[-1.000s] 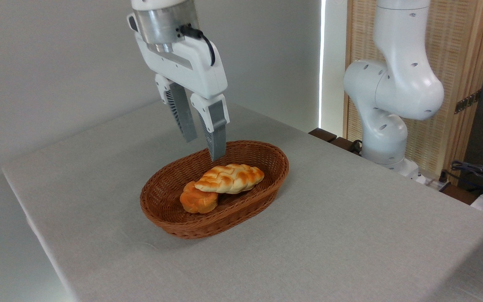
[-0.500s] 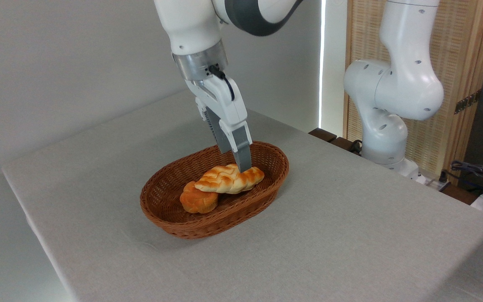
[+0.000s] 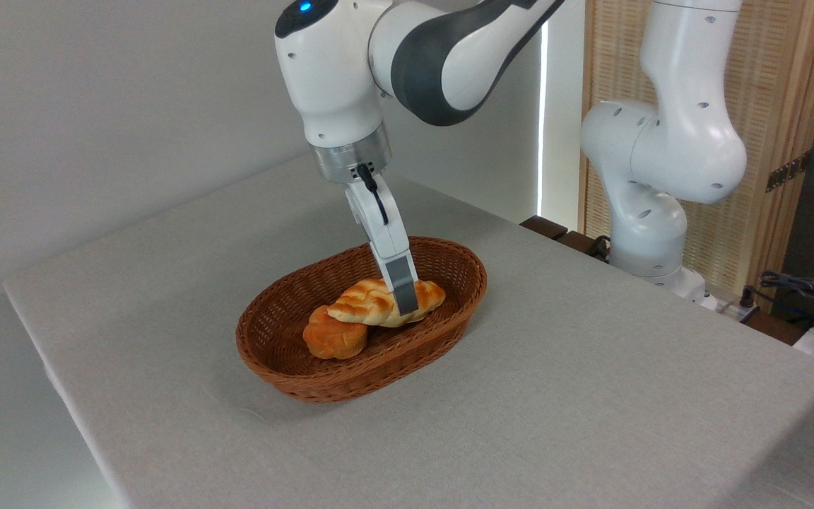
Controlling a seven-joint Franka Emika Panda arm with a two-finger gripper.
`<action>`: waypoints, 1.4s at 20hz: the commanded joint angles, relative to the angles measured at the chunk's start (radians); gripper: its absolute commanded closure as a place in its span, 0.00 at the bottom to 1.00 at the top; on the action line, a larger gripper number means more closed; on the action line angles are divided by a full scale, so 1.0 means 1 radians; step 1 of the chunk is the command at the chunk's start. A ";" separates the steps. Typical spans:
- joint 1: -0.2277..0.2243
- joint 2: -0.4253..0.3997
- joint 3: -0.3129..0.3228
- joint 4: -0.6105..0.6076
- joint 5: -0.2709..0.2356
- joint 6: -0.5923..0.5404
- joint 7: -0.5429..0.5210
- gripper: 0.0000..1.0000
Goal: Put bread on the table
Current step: 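Lower the gripper onto the braided bread loaf in the basket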
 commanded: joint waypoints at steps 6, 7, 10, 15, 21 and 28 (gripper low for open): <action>-0.002 0.007 0.008 -0.013 -0.021 0.069 0.049 0.00; -0.002 0.007 0.008 -0.013 -0.016 0.081 0.050 0.00; -0.001 0.012 0.008 -0.013 -0.013 0.086 0.073 0.00; -0.001 0.011 0.017 -0.013 0.017 0.086 0.090 0.00; -0.001 0.018 0.017 -0.015 0.019 0.086 0.115 0.00; -0.001 0.032 0.017 -0.015 0.014 0.093 0.107 0.63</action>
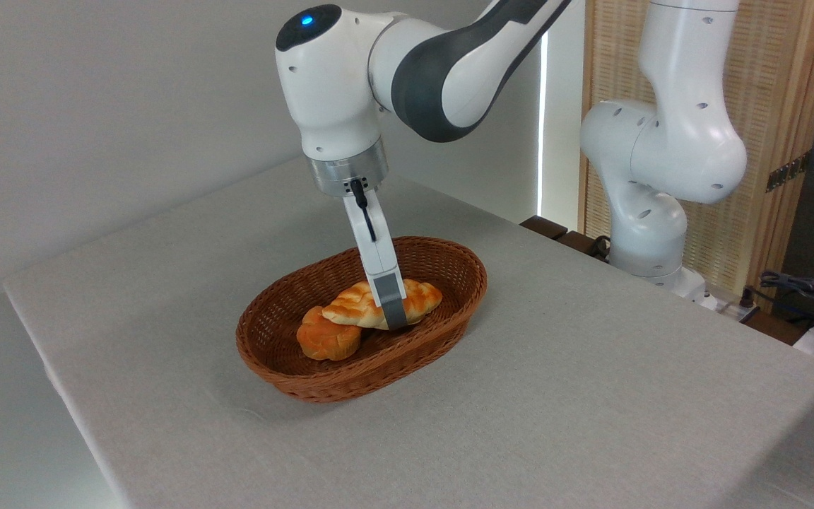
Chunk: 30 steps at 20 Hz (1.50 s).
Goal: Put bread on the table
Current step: 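Close the gripper on the braided loaf and lift it, then carry the braided loaf out of the basket and lower it onto the table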
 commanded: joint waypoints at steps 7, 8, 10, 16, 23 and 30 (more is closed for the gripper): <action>-0.004 0.008 0.009 -0.008 0.005 0.024 0.015 0.65; -0.004 0.008 0.009 -0.008 0.005 0.024 0.015 0.65; -0.004 0.008 0.009 -0.008 0.002 0.024 0.013 0.65; -0.004 0.005 0.011 -0.003 -0.001 0.012 0.010 0.64; -0.002 -0.001 0.014 0.132 -0.001 -0.184 -0.024 0.62; 0.001 0.004 0.139 0.279 0.011 -0.261 -0.016 0.60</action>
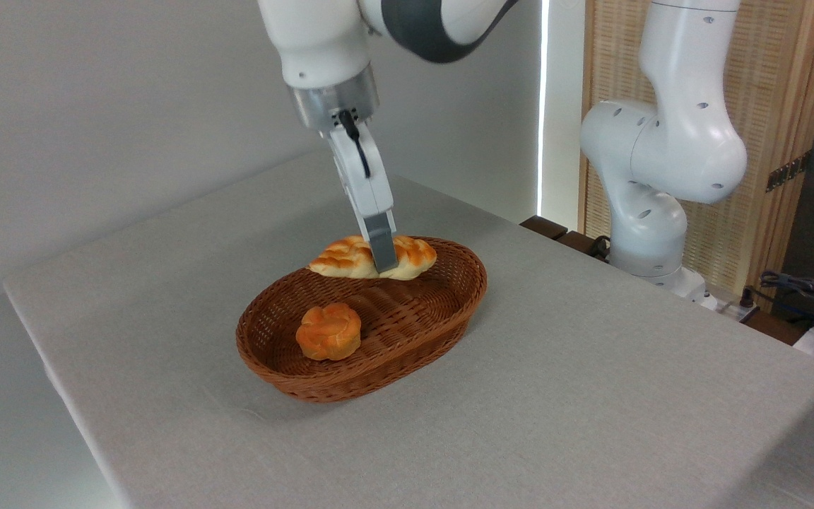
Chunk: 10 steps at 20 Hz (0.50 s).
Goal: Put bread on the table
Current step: 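Carry the braided loaf out of the basket and lower it onto the table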
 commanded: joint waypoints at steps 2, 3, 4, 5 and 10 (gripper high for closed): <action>-0.003 0.032 0.158 0.049 0.019 0.039 0.008 0.60; -0.003 0.046 0.183 0.049 0.038 0.087 0.006 0.59; -0.003 0.072 0.192 0.049 0.064 0.125 0.006 0.59; -0.003 0.102 0.197 0.049 0.097 0.162 0.006 0.59; 0.000 0.210 0.217 0.049 0.164 0.355 0.005 0.59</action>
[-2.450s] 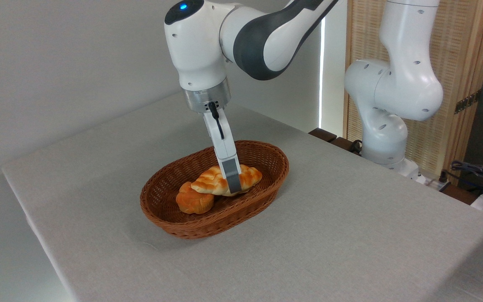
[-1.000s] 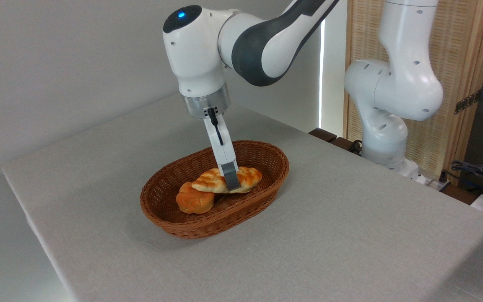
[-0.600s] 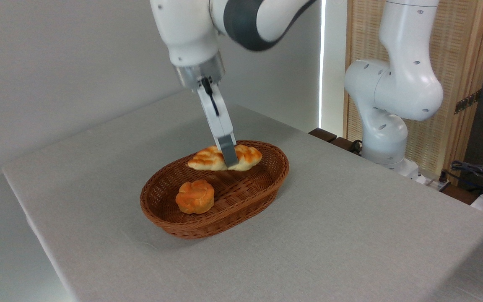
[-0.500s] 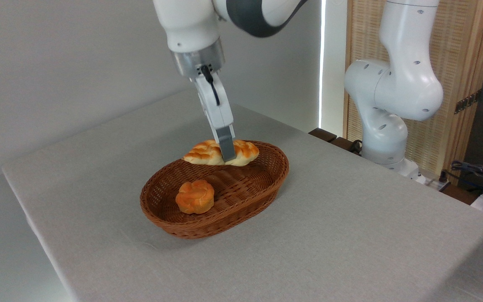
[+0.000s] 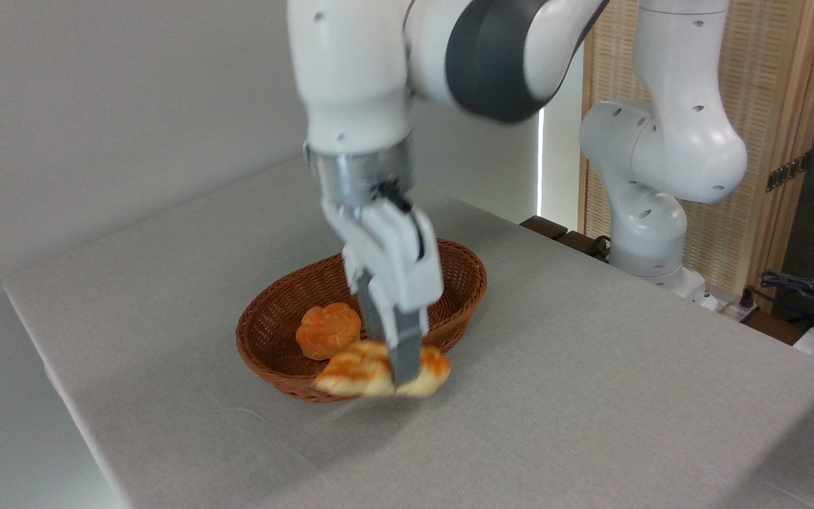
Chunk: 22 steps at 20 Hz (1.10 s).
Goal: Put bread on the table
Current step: 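Carry the braided loaf out of the basket and lower it onto the table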
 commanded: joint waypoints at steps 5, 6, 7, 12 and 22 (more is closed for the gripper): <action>-0.008 0.079 0.019 0.020 0.030 0.094 -0.016 0.31; -0.008 0.081 0.019 0.019 0.030 0.104 -0.018 0.14; -0.008 0.081 0.019 0.017 0.030 0.105 -0.018 0.00; -0.008 0.090 0.007 0.010 0.029 0.094 -0.067 0.00; -0.008 0.076 0.012 0.011 0.029 0.094 -0.067 0.00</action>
